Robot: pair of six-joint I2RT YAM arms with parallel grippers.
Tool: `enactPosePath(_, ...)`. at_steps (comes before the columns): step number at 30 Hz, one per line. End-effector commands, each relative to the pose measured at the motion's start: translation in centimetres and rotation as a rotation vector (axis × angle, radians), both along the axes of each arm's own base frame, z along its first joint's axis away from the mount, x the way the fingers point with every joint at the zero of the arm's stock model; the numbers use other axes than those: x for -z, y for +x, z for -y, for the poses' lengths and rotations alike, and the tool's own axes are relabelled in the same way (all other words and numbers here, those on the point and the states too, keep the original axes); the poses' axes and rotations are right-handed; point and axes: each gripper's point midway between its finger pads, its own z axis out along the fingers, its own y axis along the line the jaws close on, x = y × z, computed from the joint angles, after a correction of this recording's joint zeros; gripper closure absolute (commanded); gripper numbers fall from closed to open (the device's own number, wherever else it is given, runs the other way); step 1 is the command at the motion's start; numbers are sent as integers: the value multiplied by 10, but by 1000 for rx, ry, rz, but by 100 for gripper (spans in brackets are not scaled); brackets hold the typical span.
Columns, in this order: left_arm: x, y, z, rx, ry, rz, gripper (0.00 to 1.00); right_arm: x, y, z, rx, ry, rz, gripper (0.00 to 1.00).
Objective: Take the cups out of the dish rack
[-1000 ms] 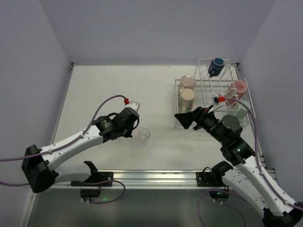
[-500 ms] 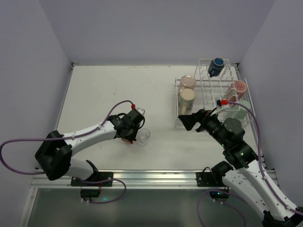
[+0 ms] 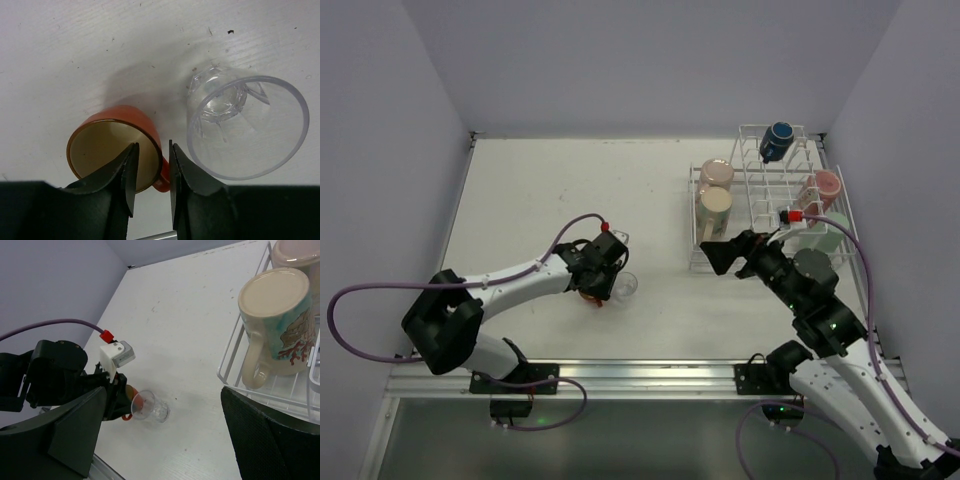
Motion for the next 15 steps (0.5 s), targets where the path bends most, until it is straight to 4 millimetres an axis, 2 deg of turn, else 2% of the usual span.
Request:
enactPosePath(1, -13, 7, 0, 9, 0, 26, 64, -32, 3, 6, 30, 0, 68, 1)
enactPosePath(5, -31, 10, 0, 8, -15, 56, 56, -38, 9, 15, 84, -33, 71, 1)
enactPosePath(9, -57, 17, 6, 9, -56, 110, 55, -48, 17, 27, 151, -76, 93, 3)
enactPosePath(10, -67, 20, 7, 10, -79, 136, 53, -54, 19, 32, 175, -89, 99, 5)
enactPosePath(11, -81, 24, 12, 15, -106, 167, 52, -51, 25, 34, 199, -117, 88, 7)
enactPosePath(12, -91, 27, 15, 19, -130, 192, 51, -52, 33, 45, 264, -156, 90, 10)
enactPosePath(13, -108, 30, 18, 21, -168, 233, 48, -61, 36, 52, 301, -173, 99, 13)
enactPosePath(15, -143, 39, 26, 39, -241, 324, 46, -59, 52, 66, 382, -248, 84, 19)
